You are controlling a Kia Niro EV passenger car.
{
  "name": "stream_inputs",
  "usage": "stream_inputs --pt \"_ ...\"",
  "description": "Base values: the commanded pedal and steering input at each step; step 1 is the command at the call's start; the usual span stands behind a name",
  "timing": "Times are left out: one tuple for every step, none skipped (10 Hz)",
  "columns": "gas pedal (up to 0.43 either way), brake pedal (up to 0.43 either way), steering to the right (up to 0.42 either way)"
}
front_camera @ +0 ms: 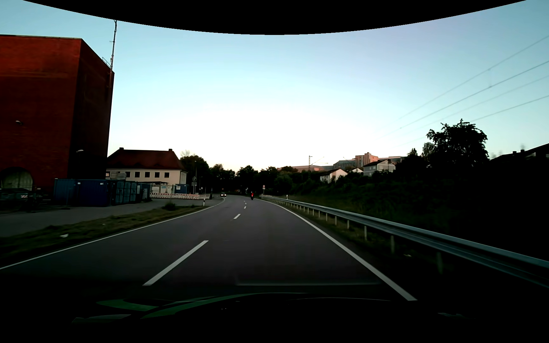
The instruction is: Follow the waypoints while adhering to traffic rules and regulations
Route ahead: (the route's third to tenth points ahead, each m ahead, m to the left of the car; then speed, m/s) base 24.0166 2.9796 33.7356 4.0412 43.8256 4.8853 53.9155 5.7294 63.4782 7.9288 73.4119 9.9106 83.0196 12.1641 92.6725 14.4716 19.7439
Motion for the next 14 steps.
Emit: stream_inputs --pt "0.000 0.000 -0.015" --pt "0.000 0.000 -0.015" --pt "0.000 0.000 -0.015" --pt "0.000 0.000 -0.013" --pt "0.000 0.000 -0.013" --pt "0.000 0.000 -0.013" --pt "0.000 0.000 -0.013" --pt "0.000 0.000 -0.013" --pt "0.000 0.000 -0.013" --pt "0.000 0.000 -0.013" --pt "0.000 0.000 -0.013" --pt "0.000 0.000 -0.013" --pt "0.000 0.000 -0.013" --pt "0.000 0.000 -0.013"
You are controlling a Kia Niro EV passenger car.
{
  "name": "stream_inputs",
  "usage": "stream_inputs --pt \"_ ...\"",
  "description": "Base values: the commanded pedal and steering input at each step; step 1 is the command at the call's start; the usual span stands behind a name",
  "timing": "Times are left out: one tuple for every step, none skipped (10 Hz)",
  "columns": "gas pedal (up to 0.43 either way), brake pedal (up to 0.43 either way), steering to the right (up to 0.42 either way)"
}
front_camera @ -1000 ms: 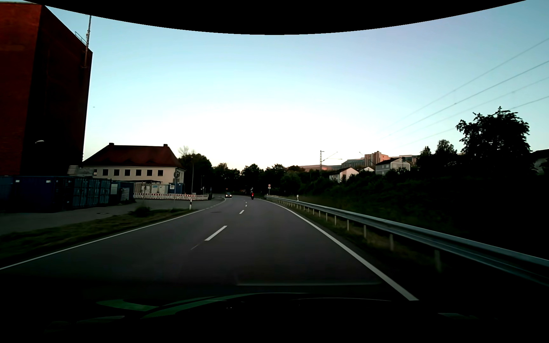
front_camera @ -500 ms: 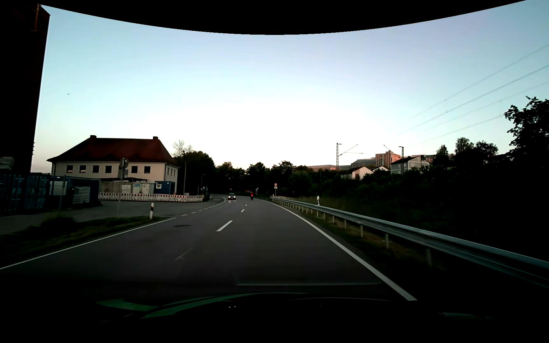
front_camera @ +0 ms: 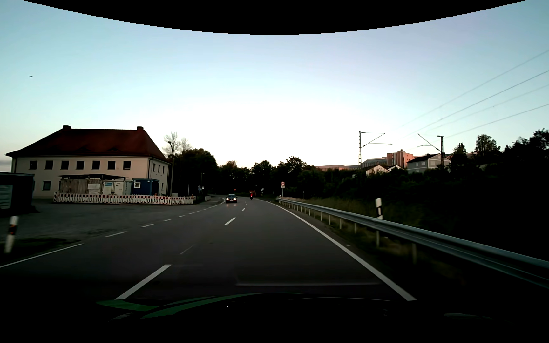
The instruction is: Follow the waypoints while adhering to traffic rules and regulations
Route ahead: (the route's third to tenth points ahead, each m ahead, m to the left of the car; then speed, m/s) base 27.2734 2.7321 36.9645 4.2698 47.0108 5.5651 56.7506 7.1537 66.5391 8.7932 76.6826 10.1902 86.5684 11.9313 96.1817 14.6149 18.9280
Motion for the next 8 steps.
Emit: stream_inputs --pt "0.000 0.000 -0.013" --pt "0.000 0.000 -0.013" --pt "0.000 0.000 -0.013" --pt "0.000 0.000 -0.013" --pt "0.000 0.000 -0.013" --pt "0.000 0.000 -0.013" --pt "0.000 0.000 -0.013" --pt "0.000 0.000 -0.013"
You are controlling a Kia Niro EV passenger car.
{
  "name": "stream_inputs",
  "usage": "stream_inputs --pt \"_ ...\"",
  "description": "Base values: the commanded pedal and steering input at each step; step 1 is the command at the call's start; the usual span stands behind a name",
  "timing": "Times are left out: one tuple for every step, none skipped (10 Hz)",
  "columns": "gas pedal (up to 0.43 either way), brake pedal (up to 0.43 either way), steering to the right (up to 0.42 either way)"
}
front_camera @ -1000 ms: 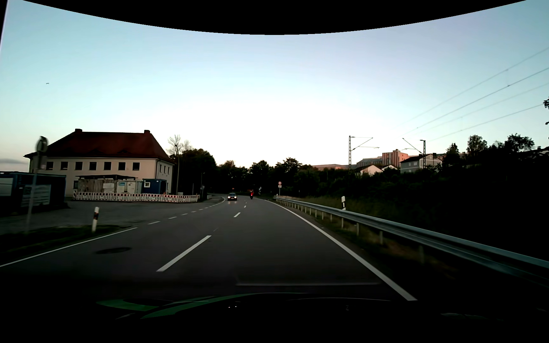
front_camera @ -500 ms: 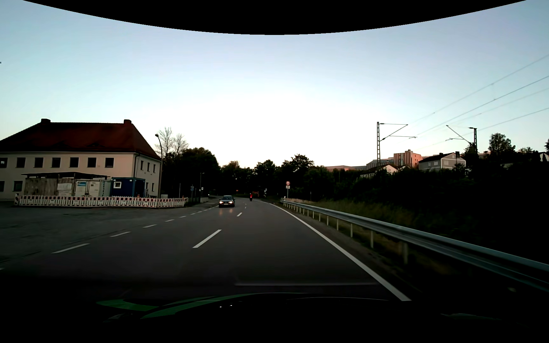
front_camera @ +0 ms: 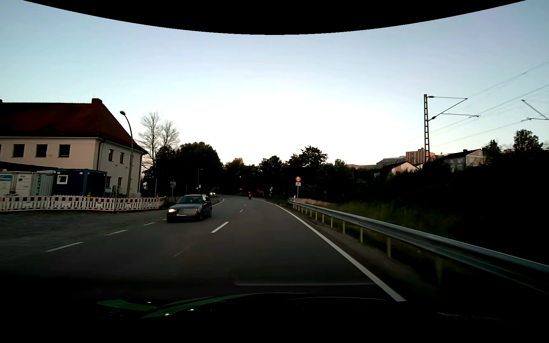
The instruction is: Follow the waypoints while adhering to traffic rules and regulations
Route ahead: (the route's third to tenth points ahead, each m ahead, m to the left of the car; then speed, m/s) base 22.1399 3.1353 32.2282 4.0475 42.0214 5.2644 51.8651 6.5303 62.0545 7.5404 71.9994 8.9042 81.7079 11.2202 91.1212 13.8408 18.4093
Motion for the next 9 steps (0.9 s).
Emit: stream_inputs --pt "0.000 0.000 -0.013" --pt "0.000 0.000 -0.013" --pt "0.000 0.000 -0.013" --pt "0.000 0.000 -0.013" --pt "0.000 0.000 -0.013" --pt "0.000 0.000 -0.013" --pt "0.000 0.000 -0.013" --pt "0.000 0.000 -0.013" --pt "0.000 0.000 -0.014"
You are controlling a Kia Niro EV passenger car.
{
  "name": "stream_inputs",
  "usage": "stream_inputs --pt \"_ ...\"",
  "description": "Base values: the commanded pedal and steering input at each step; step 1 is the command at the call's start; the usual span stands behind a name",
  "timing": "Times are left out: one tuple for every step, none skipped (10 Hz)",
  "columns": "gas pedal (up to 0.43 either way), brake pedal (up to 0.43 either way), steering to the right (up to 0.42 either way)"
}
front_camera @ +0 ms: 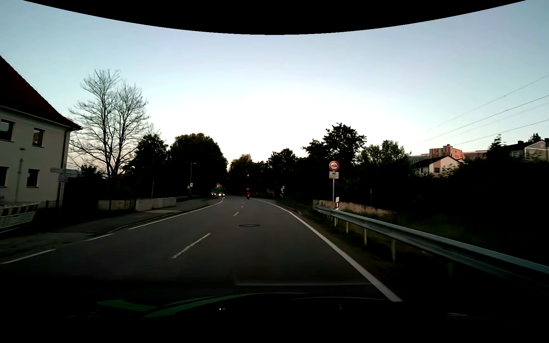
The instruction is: Follow the waypoints while adhering to traffic rules and regulations
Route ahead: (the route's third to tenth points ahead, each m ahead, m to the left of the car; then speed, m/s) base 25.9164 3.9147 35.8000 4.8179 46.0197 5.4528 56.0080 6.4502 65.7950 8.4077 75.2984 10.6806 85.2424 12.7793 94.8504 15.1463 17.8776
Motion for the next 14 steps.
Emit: stream_inputs --pt "0.000 0.000 -0.014" --pt "0.000 0.000 -0.014" --pt "0.000 0.000 -0.014" --pt "0.000 0.000 -0.014" --pt "0.000 0.000 -0.014" --pt "0.000 0.000 -0.014" --pt "0.000 0.000 -0.014" --pt "0.000 0.000 -0.014" --pt "0.000 0.000 -0.014" --pt "0.000 0.000 -0.014" --pt "0.000 0.000 -0.014" --pt "0.000 0.000 -0.014" --pt "0.000 0.000 -0.013" --pt "0.000 0.000 -0.013"
